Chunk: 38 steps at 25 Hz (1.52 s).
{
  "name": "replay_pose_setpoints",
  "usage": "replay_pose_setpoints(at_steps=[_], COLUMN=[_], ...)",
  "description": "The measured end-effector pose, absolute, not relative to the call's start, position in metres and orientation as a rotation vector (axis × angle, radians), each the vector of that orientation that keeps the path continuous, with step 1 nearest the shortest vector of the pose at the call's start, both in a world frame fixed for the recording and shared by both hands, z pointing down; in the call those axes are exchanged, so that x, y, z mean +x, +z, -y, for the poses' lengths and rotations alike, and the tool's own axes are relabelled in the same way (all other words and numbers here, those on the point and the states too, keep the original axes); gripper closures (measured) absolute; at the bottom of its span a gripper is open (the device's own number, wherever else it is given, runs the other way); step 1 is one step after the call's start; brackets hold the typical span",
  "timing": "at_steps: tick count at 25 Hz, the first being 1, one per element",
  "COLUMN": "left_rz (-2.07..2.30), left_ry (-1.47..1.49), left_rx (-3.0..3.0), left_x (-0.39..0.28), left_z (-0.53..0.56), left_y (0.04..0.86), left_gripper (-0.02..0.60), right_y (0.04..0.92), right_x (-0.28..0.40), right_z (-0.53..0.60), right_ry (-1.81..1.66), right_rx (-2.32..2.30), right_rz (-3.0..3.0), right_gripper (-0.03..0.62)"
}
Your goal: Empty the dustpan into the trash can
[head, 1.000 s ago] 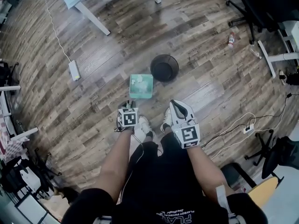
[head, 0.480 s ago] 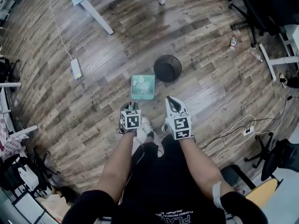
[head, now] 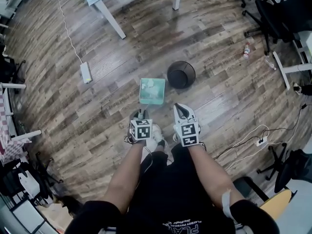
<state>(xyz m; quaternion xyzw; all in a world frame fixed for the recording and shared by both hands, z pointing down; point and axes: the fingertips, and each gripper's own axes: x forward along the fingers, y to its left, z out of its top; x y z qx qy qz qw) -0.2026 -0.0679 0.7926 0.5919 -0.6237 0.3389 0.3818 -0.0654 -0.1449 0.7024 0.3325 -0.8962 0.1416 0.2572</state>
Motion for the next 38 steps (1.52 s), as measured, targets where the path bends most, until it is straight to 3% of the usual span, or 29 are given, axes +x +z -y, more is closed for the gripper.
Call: replay_pose_setpoints(at_steps=[24, 38], left_rz=[1.729, 1.752], left_ry=[0.821, 1.131], left_rx=[1.741, 2.098], left_x=[-0.236, -0.172], left_z=[0.05, 0.062], left_y=[0.694, 0.628], left_gripper=[0.486, 0.486], right_y=[0.684, 0.651], right_x=[-0.037, -0.004], right_z=[0.102, 0.085], right_ry=[0.433, 0.42], right_rx=[1.154, 1.181], right_rz=[2.361, 2.427], right_gripper=[0.568, 0.568])
